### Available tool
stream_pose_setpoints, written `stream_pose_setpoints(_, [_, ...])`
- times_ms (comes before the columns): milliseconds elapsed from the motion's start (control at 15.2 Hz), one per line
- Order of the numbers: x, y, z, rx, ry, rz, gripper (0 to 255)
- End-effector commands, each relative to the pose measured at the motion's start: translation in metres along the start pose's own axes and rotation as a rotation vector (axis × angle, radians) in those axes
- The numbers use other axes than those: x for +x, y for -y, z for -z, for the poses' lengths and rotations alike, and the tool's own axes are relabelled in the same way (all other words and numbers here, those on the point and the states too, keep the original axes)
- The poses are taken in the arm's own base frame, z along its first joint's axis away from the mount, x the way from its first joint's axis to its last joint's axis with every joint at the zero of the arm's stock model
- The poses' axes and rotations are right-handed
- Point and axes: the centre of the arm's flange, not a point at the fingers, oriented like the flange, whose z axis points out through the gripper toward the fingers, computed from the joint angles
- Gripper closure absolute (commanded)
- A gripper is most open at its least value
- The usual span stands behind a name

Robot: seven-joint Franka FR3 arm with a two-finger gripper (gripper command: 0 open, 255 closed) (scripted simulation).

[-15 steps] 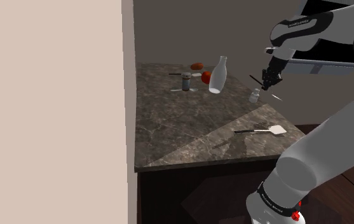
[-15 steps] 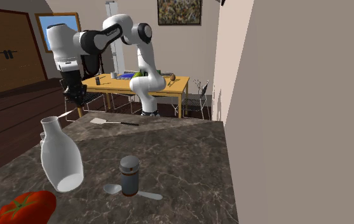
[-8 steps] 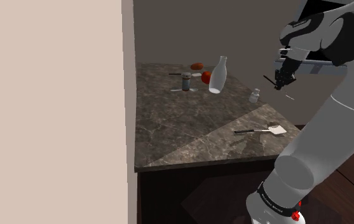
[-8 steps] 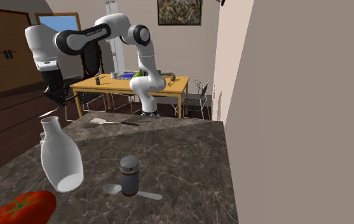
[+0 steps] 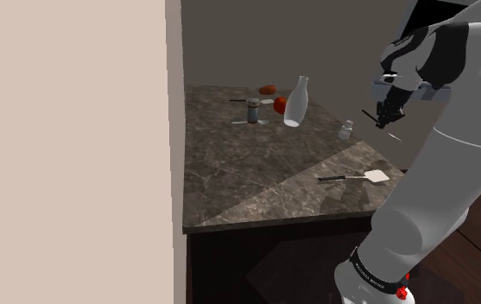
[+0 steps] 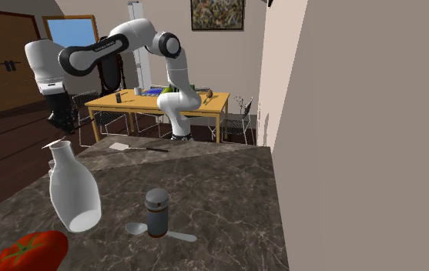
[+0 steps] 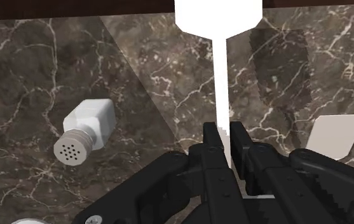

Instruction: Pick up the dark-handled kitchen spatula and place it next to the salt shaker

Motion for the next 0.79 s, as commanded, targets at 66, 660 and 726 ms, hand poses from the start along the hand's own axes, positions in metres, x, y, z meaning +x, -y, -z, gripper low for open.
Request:
stream_pose_setpoints(66, [-0.002,0.001,-0.015,0.0,0.0,0.0,255])
stream_pose_setpoints(660, [-0.005,0.001,-0.063,0.0,0.0,0.0,255])
stream_pose_setpoints(726, [-0.005,0.001,-0.068,0.0,0.0,0.0,255])
